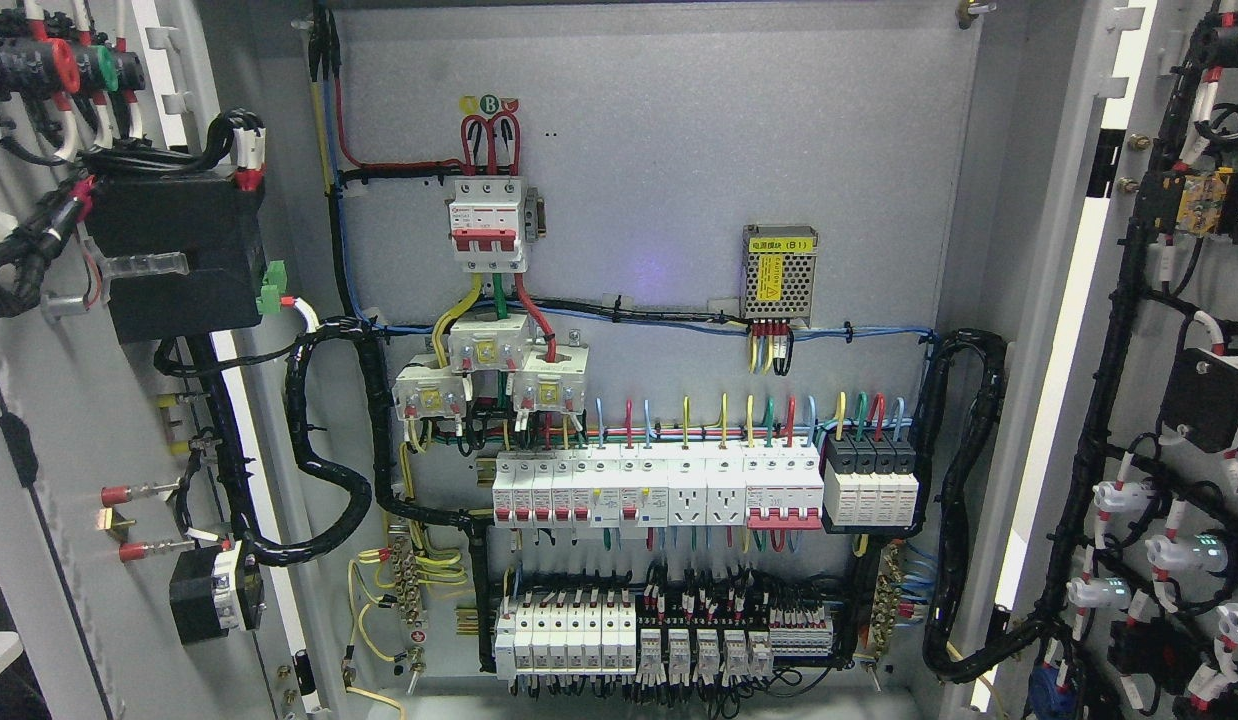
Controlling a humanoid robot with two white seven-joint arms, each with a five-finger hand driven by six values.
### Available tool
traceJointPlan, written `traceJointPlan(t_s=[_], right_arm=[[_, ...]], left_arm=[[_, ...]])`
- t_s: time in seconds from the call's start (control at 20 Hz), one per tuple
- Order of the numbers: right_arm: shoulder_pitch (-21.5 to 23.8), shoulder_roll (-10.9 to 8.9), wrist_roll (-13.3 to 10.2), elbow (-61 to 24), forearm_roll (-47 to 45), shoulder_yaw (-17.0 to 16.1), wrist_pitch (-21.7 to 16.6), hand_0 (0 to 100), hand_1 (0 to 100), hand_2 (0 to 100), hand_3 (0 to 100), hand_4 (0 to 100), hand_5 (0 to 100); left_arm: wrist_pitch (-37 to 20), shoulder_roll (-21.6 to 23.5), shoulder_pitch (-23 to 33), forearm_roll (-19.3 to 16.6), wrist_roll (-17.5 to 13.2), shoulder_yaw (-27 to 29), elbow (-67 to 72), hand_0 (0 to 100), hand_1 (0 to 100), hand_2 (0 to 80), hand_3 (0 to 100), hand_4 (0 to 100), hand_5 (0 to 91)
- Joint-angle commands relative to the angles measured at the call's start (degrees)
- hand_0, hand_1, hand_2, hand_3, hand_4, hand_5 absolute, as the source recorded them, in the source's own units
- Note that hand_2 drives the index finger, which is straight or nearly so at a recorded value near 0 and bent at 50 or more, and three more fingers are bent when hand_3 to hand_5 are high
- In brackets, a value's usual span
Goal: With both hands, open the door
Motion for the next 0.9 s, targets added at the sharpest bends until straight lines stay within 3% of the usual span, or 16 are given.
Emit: traceJointPlan(t_s=[0.0,0.85], right_arm=[[-0.1,2.06,0.0,0.2,1.0,1.4,0.1,0,0,0,0,0,0],[-0.7,3.82,-1.6,0.7,3.4,2.8,0.9,0,0,0,0,0,0]], left_arm=[[0.0,0.4,0.4,0.0,0.0,0.0,0.0,0,0,0.0,0,4,0.0],[0.0,0.4,0.4,0.0,0.0,0.0,0.0,0,0,0.0,0,4,0.0]])
